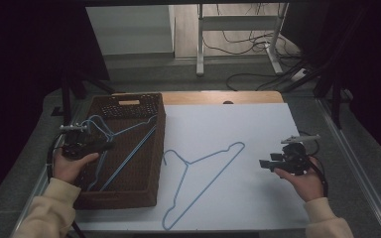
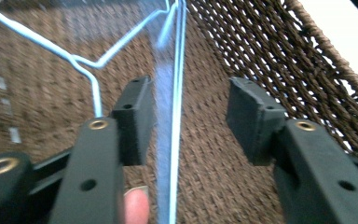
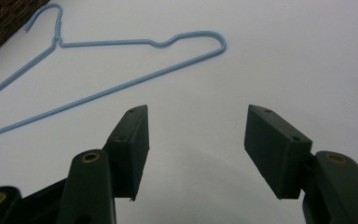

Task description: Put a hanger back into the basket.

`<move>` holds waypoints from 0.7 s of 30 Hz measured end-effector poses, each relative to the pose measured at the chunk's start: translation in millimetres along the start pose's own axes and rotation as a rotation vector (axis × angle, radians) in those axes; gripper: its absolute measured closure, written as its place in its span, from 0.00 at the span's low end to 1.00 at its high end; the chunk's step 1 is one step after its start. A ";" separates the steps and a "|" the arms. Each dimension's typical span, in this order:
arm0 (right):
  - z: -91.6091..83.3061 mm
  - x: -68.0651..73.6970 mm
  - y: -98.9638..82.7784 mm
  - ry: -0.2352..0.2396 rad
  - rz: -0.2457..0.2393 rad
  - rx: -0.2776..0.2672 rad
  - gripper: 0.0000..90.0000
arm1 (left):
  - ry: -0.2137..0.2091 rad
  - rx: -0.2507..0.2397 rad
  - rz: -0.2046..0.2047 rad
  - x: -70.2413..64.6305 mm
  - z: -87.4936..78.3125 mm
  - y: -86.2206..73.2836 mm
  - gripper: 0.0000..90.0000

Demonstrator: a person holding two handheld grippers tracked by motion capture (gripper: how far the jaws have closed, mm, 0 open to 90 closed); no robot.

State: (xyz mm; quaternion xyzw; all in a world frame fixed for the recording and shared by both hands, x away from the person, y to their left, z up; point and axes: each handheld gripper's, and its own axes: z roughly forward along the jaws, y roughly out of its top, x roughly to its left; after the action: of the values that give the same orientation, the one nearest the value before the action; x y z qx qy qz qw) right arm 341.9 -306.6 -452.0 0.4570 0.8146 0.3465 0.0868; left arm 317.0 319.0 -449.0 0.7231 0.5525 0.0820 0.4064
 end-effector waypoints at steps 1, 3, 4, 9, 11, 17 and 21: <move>0.0 0.0 0.0 0.000 0.000 0.000 0.45 | 0.020 -0.005 0.011 -2.3 -1.8 0.7 0.53; 0.3 -0.1 0.0 0.001 -0.002 0.000 0.45 | 0.060 -0.007 0.020 -7.3 -6.0 2.5 0.45; 0.3 0.0 0.0 0.002 -0.003 0.000 0.45 | 0.069 -0.012 0.028 -10.0 -8.5 3.0 0.43; 0.2 1.0 0.2 0.004 -0.005 0.002 0.45 | -0.020 -0.045 0.064 -27.4 -21.8 3.3 0.38; 1.1 1.4 0.6 0.006 -0.010 0.001 0.44 | -0.090 -0.055 0.106 -44.4 -25.9 1.5 0.37; 3.5 4.4 2.2 0.018 -0.034 0.003 0.41 | -0.178 -0.043 0.188 -75.6 -23.3 -5.6 0.34; 5.2 7.8 3.0 0.026 -0.060 0.004 0.39 | -0.221 -0.036 0.224 -95.4 -18.4 -10.6 0.33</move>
State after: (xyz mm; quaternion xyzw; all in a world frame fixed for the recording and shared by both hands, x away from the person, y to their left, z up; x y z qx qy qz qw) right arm 342.0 -296.8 -452.6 0.4280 0.8297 0.3480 0.0853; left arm 263.0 246.2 -412.6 0.7774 0.4188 0.0568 0.4658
